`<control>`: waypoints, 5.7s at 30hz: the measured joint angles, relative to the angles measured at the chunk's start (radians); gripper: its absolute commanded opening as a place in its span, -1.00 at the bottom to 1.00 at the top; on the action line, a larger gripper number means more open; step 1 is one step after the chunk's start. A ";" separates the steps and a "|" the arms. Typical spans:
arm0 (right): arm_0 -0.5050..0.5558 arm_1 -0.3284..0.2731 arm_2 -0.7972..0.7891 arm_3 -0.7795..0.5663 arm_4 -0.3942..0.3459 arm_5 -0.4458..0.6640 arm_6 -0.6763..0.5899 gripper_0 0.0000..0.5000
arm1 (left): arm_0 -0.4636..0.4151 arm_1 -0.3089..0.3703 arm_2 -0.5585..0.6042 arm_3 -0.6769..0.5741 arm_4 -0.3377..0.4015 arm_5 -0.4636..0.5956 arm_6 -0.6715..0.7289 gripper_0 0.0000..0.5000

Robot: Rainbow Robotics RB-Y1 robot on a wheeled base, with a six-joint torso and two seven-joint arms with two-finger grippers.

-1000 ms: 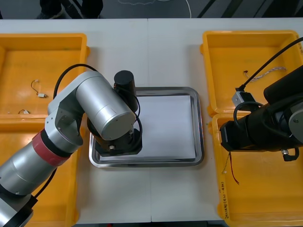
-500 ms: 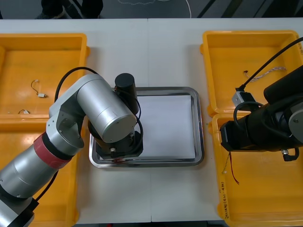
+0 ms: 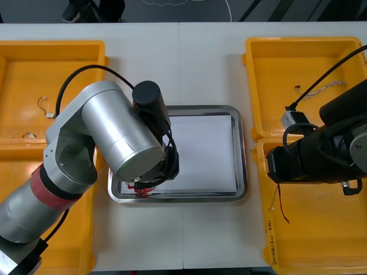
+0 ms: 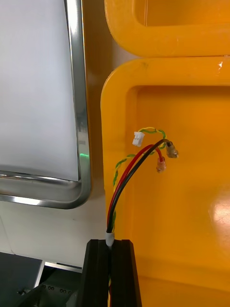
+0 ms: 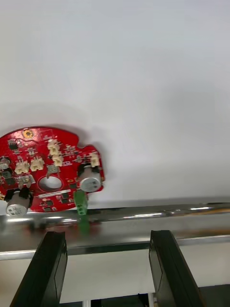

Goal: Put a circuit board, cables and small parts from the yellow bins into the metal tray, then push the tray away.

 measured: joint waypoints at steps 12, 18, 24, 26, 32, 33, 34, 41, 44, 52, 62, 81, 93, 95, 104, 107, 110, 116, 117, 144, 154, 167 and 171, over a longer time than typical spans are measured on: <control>0.000 0.000 0.000 0.000 -0.001 0.000 0.031 -1.00 | 0.001 0.038 0.112 -0.236 0.010 0.000 0.000 1.00; -0.001 0.000 0.000 0.008 -0.006 0.000 0.107 -1.00 | 0.001 0.102 0.188 -0.284 0.044 0.000 0.000 1.00; -0.020 0.000 0.000 0.025 -0.030 0.000 0.247 -1.00 | 0.001 0.139 0.305 -0.293 0.084 0.000 0.000 1.00; -0.042 0.000 0.000 0.048 -0.064 0.000 0.248 -1.00 | 0.001 0.152 0.342 -0.293 0.094 0.000 0.000 1.00; -0.101 0.000 0.006 0.089 -0.077 0.000 0.434 -1.00 | 0.001 0.206 0.460 -0.281 0.144 0.000 -0.012 1.00; -0.111 0.000 0.010 0.093 -0.077 0.000 0.463 -1.00 | 0.001 0.214 0.482 -0.270 0.152 0.001 -0.021 1.00; -0.120 0.000 0.018 0.096 -0.077 0.000 0.477 -1.00 | 0.001 0.221 0.502 -0.259 0.157 0.001 -0.032 1.00; -0.208 -0.001 0.142 0.109 -0.056 0.000 0.519 -1.00 | 0.001 0.276 0.617 -0.136 0.188 0.001 -0.255 1.00; -0.255 -0.001 0.209 0.123 -0.046 0.000 0.592 -1.00 | 0.001 0.301 0.643 -0.086 0.199 0.001 -0.347 1.00; -0.325 0.020 0.327 0.182 0.030 -0.012 0.731 -1.00 | 0.000 0.388 0.663 0.067 0.229 0.001 -0.363 1.00; -0.380 0.083 0.384 0.261 0.053 -0.065 0.910 -1.00 | -0.031 0.432 0.667 0.212 0.232 0.001 -0.363 1.00; -0.438 0.192 0.636 0.394 0.199 -0.207 0.931 -1.00 | -0.138 0.432 0.626 0.521 0.197 -0.005 -0.675 1.00; -0.456 0.217 0.749 0.480 0.244 -0.318 0.942 -1.00 | -0.202 0.434 0.476 0.701 0.186 -0.089 -0.675 1.00; -0.457 0.222 0.757 0.491 0.247 -0.320 0.969 -1.00 | -0.213 0.434 0.459 0.727 0.186 -0.101 -0.675 1.00; -0.471 0.228 0.804 0.523 0.271 -0.335 0.993 -1.00 | -0.229 0.435 0.444 0.834 0.186 -0.164 -0.761 1.00; -0.475 0.229 0.811 0.545 0.271 -0.349 0.993 -1.00 | -0.232 0.435 0.444 0.878 0.187 -0.179 -0.885 1.00; -0.478 0.229 0.818 0.558 0.271 -0.358 0.993 -1.00 | -0.235 0.435 0.444 0.917 0.188 -0.187 -1.024 1.00; -0.482 0.229 0.820 0.563 0.268 -0.358 0.993 -0.33 | -0.240 0.435 0.444 0.978 0.188 -0.229 -1.087 1.00; -0.483 0.229 0.820 0.563 0.268 -0.358 0.993 0.20 | -0.240 0.435 0.444 0.986 0.188 -0.236 -1.087 1.00; -0.522 0.212 0.674 0.476 0.072 -0.235 0.993 1.00 | -0.242 0.435 0.358 1.143 0.247 -0.342 -1.087 1.00; -0.527 0.178 0.494 0.451 0.057 -0.096 0.983 1.00 | -0.242 0.435 0.350 1.163 0.250 -0.349 -1.087 0.96; -0.572 0.134 0.291 0.453 0.095 0.000 0.834 1.00 | -0.243 0.433 0.350 1.180 0.251 -0.356 -1.087 -0.65; -0.587 0.126 0.227 0.478 0.099 0.000 0.834 1.00 | -0.244 0.433 0.350 1.181 0.251 -0.356 -1.087 -1.00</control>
